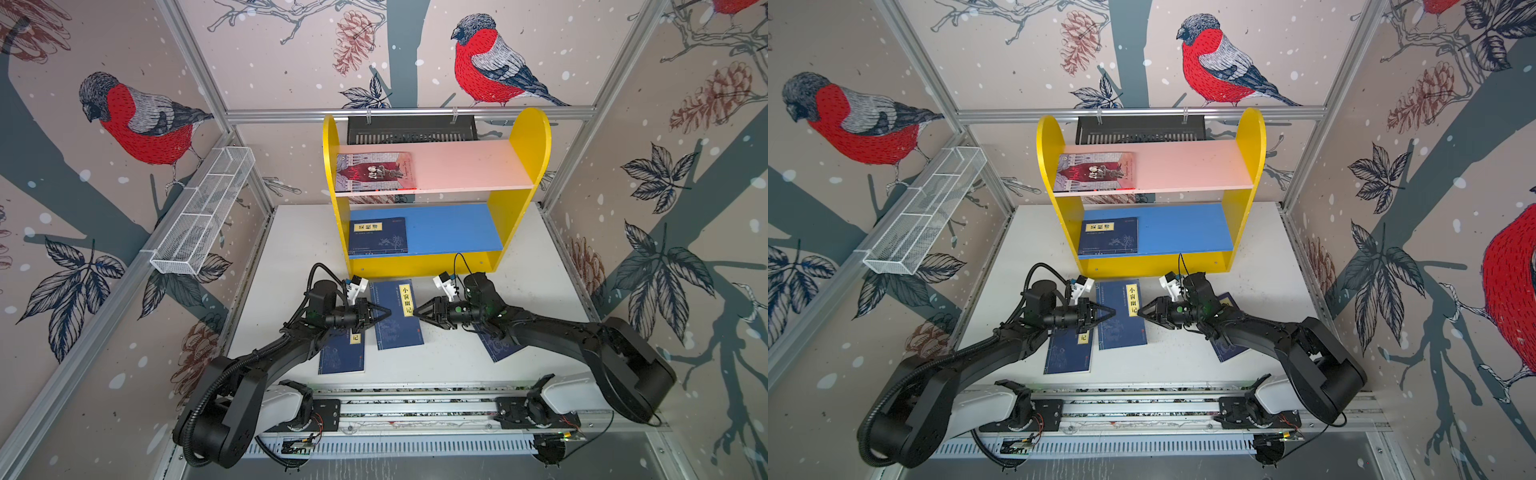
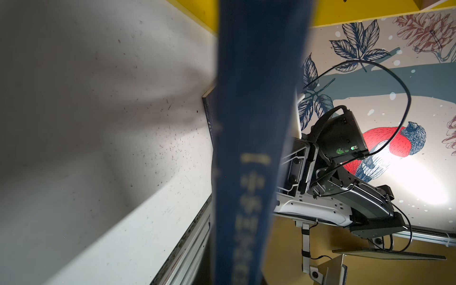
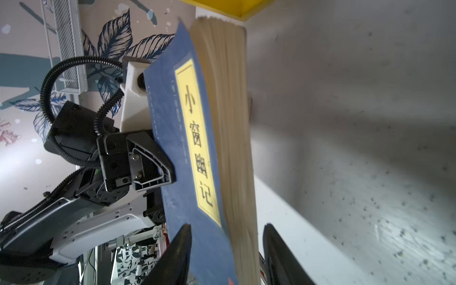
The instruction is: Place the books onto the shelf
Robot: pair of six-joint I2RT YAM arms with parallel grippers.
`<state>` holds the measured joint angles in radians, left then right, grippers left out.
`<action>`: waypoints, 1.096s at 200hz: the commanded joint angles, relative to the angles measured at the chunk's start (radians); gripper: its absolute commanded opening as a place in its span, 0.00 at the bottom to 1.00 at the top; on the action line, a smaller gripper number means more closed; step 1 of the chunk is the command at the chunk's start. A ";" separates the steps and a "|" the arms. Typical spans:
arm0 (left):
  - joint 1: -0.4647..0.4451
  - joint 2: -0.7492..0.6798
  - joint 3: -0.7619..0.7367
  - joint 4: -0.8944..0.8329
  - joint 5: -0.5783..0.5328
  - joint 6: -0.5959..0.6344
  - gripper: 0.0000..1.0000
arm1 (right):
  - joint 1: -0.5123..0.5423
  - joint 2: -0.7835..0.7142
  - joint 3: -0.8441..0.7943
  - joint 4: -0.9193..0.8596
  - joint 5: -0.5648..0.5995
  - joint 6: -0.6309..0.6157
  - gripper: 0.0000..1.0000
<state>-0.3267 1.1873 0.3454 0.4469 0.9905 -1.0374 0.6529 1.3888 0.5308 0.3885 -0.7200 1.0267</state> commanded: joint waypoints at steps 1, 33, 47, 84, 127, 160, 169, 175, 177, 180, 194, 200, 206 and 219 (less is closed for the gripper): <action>0.024 -0.035 0.003 -0.027 -0.018 0.046 0.03 | -0.017 -0.024 0.000 -0.077 0.081 -0.035 0.52; 0.077 -0.102 0.003 -0.157 -0.083 0.122 0.03 | -0.047 -0.087 -0.038 -0.061 0.105 0.009 0.60; 0.080 -0.128 0.001 -0.176 -0.077 0.131 0.02 | -0.046 -0.113 -0.047 -0.056 0.099 0.030 0.61; 0.075 -0.193 -0.013 -0.103 -0.027 0.108 0.02 | -0.006 -0.202 -0.080 0.013 0.083 0.086 0.60; 0.077 -0.221 0.045 -0.072 0.026 0.085 0.01 | 0.019 -0.306 -0.098 0.073 0.131 0.135 0.65; 0.081 -0.203 0.108 -0.098 0.049 0.099 0.00 | 0.040 -0.370 -0.111 0.114 0.176 0.148 0.68; 0.081 -0.198 0.123 -0.099 0.053 0.098 0.00 | 0.053 -0.386 -0.108 0.109 0.203 0.137 0.69; 0.082 -0.194 0.131 -0.098 0.054 0.096 0.00 | 0.058 -0.392 -0.106 0.113 0.214 0.133 0.70; 0.082 -0.192 0.133 -0.097 0.054 0.095 0.00 | 0.061 -0.393 -0.107 0.117 0.216 0.133 0.70; 0.081 -0.191 0.138 -0.094 0.054 0.092 0.00 | 0.062 -0.395 -0.108 0.125 0.219 0.135 0.70; 0.082 -0.180 0.157 -0.082 0.052 0.076 0.00 | 0.078 -0.398 -0.115 0.165 0.223 0.149 0.70; 0.081 -0.174 0.167 -0.084 0.048 0.073 0.00 | 0.087 -0.398 -0.112 0.172 0.224 0.150 0.70; 0.082 -0.167 0.176 -0.087 0.042 0.066 0.00 | 0.095 -0.396 -0.108 0.172 0.228 0.148 0.70; 0.081 -0.153 0.186 -0.066 0.042 0.035 0.00 | 0.114 -0.392 -0.091 0.150 0.244 0.130 0.70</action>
<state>-0.2466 1.0172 0.5056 0.3141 1.0164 -0.9558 0.7414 0.9951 0.4194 0.4992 -0.5156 1.1736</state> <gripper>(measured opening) 0.120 0.700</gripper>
